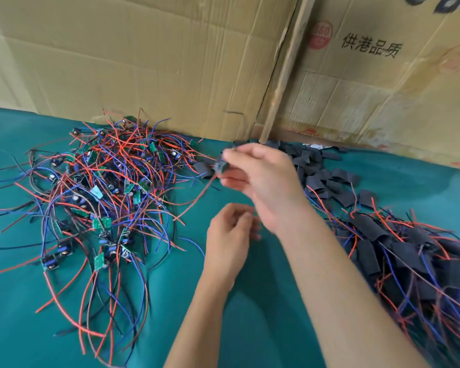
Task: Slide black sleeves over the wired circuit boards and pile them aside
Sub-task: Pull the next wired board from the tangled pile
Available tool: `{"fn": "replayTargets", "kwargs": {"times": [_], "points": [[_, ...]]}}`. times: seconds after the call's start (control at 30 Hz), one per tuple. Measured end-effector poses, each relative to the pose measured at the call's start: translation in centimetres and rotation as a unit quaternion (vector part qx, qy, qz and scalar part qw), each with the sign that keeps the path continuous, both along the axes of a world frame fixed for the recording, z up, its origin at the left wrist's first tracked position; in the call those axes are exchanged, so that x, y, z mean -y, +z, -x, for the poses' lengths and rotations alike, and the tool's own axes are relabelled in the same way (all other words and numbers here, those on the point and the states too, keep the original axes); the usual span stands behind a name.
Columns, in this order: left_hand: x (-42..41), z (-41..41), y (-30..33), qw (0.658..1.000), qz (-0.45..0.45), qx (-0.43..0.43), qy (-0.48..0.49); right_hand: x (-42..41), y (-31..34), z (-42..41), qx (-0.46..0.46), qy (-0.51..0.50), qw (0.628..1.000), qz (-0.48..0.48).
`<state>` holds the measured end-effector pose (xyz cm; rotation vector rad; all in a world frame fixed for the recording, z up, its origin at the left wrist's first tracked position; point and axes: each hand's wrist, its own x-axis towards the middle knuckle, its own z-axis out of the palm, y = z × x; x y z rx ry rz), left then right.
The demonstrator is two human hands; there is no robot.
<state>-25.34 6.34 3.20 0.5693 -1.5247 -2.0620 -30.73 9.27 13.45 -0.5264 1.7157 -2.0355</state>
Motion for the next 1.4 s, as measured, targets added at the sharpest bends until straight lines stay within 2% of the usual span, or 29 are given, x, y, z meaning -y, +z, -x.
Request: {"fn": "replayTargets", "kwargs": {"times": [0.13,0.23,0.43,0.57,0.7,0.83,0.93,1.0,1.07,1.13,1.2,1.27,1.4], "points": [[0.9,-0.6,0.7,0.992,-0.112,-0.046,-0.030,-4.7,-2.2,0.5,-0.008,-0.114,0.993,-0.009],[0.8,-0.8,0.8,0.992,-0.108,-0.049,-0.052,-6.4,-4.5,0.2,0.006,-0.146,0.989,-0.023],[0.6,-1.0,0.5,0.994,-0.069,-0.069,-0.042,-6.8,-6.1,-0.3,0.007,-0.117,0.992,-0.047],[0.9,-1.2,0.5,0.986,-0.118,-0.100,-0.057,-6.8,-5.9,0.7,-0.047,-0.102,0.986,-0.121],[0.9,-1.1,0.5,0.977,-0.170,-0.120,-0.046,-6.7,-5.6,1.5,-0.054,-0.017,0.991,-0.125],[0.8,-0.9,0.3,0.983,-0.146,-0.103,-0.048,-5.8,-5.5,2.1,-0.145,0.007,0.969,-0.201],[0.9,-0.8,0.1,0.991,-0.110,-0.068,-0.018,-5.0,-4.5,3.7,-0.178,0.018,0.950,-0.255],[0.9,-0.7,-0.1,0.995,-0.086,-0.045,0.005,-4.1,-4.3,5.3,-0.243,-0.043,0.919,-0.308],[0.7,-0.7,-0.2,0.997,-0.073,-0.035,0.006,-3.1,-4.6,6.9,-0.338,-0.100,0.850,-0.391],[0.7,-0.7,-0.2,0.997,-0.071,-0.029,0.002,-1.9,-5.4,7.8,-0.386,-0.098,0.787,-0.472],[0.8,-0.6,-0.3,0.997,-0.075,-0.024,0.007,-0.9,-6.5,8.2,-0.402,-0.085,0.739,-0.533],[0.8,-0.5,-0.4,0.997,-0.073,-0.021,0.014,-0.4,-7.4,8.4,-0.421,-0.106,0.715,-0.548],[0.7,-0.2,-0.5,0.997,-0.061,-0.009,0.039,-0.5,-8.5,8.7,-0.462,-0.161,0.695,-0.528]]}}
